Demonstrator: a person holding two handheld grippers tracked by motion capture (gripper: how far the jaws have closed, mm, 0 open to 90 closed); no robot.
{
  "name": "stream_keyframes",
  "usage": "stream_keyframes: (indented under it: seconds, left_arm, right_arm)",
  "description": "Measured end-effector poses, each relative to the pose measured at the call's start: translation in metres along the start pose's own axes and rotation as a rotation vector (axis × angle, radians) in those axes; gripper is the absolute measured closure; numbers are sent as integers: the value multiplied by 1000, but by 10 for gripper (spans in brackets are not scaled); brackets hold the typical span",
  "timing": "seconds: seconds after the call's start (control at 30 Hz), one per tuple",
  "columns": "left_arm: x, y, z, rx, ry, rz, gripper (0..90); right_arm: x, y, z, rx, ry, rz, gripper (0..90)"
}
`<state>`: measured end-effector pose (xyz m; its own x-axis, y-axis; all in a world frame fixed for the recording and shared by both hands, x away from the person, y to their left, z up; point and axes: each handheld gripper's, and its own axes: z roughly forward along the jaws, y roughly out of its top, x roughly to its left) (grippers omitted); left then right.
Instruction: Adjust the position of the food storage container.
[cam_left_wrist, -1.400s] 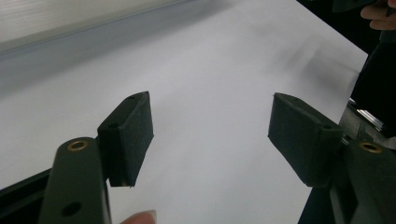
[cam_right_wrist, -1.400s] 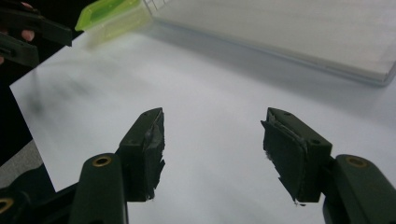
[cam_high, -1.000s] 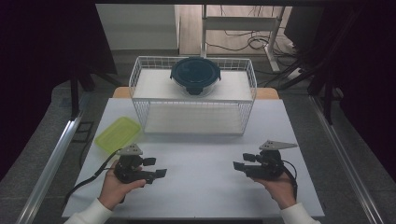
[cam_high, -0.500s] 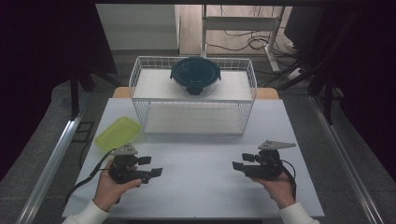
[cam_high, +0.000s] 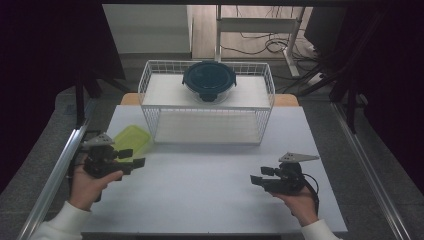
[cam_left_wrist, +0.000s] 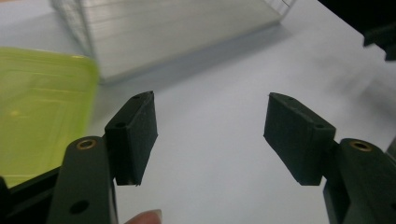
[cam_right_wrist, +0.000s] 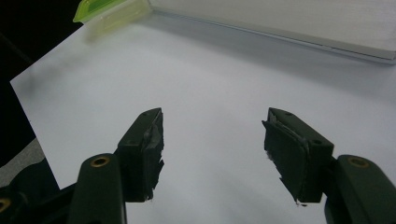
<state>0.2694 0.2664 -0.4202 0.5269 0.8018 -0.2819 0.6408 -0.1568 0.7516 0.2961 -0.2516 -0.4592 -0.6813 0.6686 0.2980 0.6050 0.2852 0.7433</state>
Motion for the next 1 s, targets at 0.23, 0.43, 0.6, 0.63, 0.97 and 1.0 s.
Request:
stream_keyframes:
  seconds: [0.23, 0.43, 0.6, 0.63, 0.97, 1.0]
  left_arm:
    - [39, 18, -11, -15, 58, -34, 358]
    - [69, 33, -7, 0, 115, -30, 388]
    - [92, 45, -1, 24, 124, -23, 441]
    - [96, 46, 0, 29, 132, -21, 455]
    - [152, 53, 38, 90, 219, -79, 709]
    - [156, 54, 44, 103, 230, -75, 733]
  right_arm:
    - [-2, -4, -1, 3, -4, 6, 373]
    - [-1, -4, 1, 11, 7, 5, 365]
    - [0, -4, 3, 20, 10, 5, 364]
    - [1, -4, 4, 23, 8, 3, 363]
    - [2, -5, 9, 40, 2, -6, 363]
    - [2, -5, 9, 41, 1, -8, 363]
